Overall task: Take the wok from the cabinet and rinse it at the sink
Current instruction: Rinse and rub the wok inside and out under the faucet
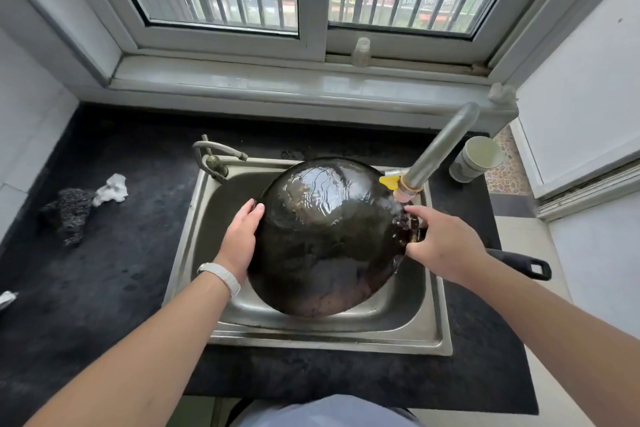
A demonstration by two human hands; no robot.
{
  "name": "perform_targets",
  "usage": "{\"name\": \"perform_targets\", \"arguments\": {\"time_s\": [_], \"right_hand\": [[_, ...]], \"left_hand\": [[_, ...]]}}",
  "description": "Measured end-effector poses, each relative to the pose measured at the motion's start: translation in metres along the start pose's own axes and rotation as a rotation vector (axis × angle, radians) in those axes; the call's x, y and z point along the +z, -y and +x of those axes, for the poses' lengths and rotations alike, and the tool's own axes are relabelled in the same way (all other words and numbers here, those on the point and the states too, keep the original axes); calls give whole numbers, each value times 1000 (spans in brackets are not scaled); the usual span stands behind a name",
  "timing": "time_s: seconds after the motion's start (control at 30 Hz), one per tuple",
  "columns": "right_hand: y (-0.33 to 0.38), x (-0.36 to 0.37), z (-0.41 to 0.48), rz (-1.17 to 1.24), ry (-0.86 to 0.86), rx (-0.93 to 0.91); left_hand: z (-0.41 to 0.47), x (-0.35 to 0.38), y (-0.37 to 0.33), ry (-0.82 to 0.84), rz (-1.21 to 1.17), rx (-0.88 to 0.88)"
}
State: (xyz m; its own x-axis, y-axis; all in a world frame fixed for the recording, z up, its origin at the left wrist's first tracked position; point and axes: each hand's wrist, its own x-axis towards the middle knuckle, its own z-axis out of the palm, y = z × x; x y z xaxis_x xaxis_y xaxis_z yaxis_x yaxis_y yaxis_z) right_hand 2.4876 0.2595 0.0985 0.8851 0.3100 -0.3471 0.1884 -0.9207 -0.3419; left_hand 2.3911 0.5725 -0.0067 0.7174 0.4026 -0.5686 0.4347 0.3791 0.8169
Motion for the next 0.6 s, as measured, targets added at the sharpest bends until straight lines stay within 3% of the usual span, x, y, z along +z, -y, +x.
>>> {"name": "perform_targets", "arguments": {"time_s": [0.6], "right_hand": [[-9, -10, 3, -72, -103, -94]], "left_hand": [[-16, 20, 2, -63, -15, 86]]}}
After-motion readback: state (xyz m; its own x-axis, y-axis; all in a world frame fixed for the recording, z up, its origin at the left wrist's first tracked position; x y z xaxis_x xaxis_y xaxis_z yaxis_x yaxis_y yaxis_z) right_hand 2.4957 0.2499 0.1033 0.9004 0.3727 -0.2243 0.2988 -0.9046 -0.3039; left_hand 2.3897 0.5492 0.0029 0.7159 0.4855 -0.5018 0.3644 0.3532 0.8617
